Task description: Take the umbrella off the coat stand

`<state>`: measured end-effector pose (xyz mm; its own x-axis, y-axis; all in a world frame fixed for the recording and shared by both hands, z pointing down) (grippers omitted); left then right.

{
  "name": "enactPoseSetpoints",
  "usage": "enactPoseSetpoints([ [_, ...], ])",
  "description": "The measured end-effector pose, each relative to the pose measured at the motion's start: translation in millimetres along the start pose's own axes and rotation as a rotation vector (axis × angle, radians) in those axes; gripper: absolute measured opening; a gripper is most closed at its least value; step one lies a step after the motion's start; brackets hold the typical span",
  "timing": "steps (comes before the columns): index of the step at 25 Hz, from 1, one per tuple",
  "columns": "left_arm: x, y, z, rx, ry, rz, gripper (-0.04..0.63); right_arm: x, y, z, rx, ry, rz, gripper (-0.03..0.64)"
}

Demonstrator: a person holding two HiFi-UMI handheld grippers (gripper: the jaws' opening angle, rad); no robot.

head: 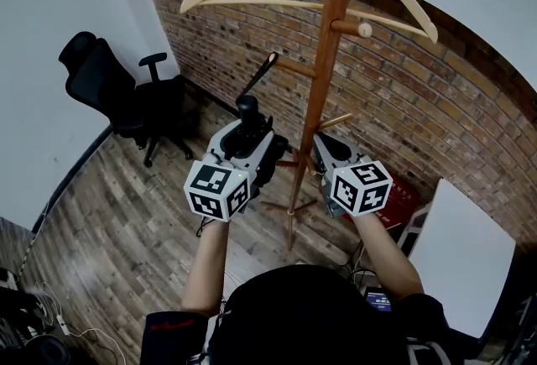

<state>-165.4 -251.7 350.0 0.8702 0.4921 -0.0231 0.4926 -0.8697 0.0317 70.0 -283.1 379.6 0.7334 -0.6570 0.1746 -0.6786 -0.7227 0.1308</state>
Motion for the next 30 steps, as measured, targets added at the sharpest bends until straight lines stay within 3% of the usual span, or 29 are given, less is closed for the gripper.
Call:
enactPoseSetpoints([
  [9, -1, -12, 10, 0.040, -0.019, -0.003, 0.225, -14, -7, -2, 0.000, -0.005, -0.010, 0.028],
  [30, 4, -44, -6, -0.004, -0.021, -0.046, 0.225, -45, -25, -6, 0.006, -0.020, -0.054, 0.028],
])
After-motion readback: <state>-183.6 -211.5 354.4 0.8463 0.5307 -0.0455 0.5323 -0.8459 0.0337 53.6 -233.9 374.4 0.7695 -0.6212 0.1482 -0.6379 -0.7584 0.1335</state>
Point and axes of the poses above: the fingertips, and each gripper's own axes: y forward along the fingers, x to its right, z out of its top, the point moved 10 cm from there along -y, backward along the fingers
